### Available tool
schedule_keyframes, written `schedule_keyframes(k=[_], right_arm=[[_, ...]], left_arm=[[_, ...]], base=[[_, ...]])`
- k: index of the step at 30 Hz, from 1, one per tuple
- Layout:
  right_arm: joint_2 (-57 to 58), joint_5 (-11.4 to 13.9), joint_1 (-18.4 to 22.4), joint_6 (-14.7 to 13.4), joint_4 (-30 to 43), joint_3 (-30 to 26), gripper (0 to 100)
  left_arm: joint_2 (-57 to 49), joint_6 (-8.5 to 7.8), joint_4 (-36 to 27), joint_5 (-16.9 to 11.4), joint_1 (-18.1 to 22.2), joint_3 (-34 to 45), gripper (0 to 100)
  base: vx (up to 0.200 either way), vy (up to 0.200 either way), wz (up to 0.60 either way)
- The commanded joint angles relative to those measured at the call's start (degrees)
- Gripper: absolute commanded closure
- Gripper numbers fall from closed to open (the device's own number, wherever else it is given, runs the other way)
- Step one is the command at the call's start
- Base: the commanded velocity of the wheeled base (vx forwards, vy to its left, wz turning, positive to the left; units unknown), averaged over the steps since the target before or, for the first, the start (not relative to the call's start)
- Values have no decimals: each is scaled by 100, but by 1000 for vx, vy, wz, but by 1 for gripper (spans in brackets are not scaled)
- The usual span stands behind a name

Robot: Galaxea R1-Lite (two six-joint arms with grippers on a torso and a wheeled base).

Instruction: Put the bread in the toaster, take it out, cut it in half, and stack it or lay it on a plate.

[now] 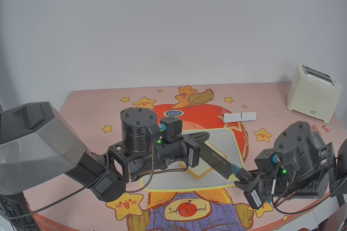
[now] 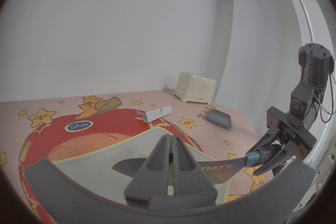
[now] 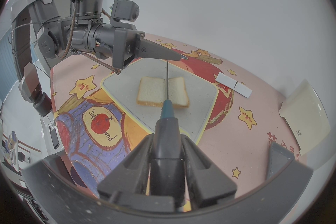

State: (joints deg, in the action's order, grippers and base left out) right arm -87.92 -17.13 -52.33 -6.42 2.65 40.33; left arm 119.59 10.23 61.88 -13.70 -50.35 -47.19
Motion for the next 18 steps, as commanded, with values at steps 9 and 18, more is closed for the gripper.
schedule_keyframes(k=[9,18], right_arm=[[-111,-1,-5,1,-10,72,100],[-85,-19,-5,1,-1,107,100]], left_arm=[[144,6,8,-1,-63,-18,100],[144,6,8,-1,-72,8,100]], base=[[0,0,0],[0,0,0]])
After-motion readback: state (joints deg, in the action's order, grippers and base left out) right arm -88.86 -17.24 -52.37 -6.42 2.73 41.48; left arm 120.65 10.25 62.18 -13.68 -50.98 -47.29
